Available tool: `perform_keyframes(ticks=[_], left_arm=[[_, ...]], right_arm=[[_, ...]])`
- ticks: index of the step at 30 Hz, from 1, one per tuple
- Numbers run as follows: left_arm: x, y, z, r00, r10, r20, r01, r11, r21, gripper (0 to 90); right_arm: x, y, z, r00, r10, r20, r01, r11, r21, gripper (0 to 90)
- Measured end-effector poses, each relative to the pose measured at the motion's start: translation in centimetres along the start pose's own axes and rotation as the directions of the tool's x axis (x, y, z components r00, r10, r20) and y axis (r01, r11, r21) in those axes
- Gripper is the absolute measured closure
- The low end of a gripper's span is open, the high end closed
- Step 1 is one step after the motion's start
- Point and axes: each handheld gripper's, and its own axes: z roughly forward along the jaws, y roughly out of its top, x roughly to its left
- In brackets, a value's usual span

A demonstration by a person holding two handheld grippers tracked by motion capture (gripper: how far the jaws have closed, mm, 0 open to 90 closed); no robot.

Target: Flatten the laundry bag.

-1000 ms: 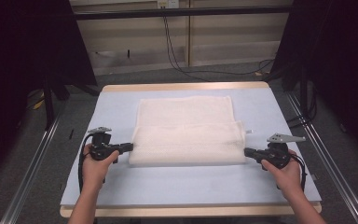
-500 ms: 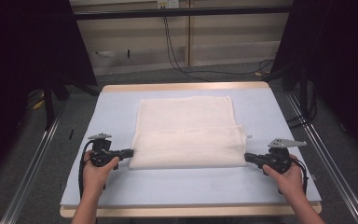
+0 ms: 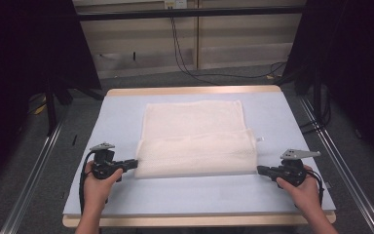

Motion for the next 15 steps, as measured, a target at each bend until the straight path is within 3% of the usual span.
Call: perform_keyframes(ticks=[10,15], left_arm=[[0.0,0.1,0.1,0.9999,0.008,-0.008,-0.008,1.0,0.0,79.9],[0.0,0.3,0.4,1.0,0.0,-0.001,0.0,1.0,-0.004,80.0]], right_arm=[[-0.2,0.7,0.0,0.9997,-0.007,0.023,0.007,1.0,-0.02,89.9],[-1.2,1.3,0.1,0.9967,0.019,0.079,-0.016,0.999,-0.032,90.0]])
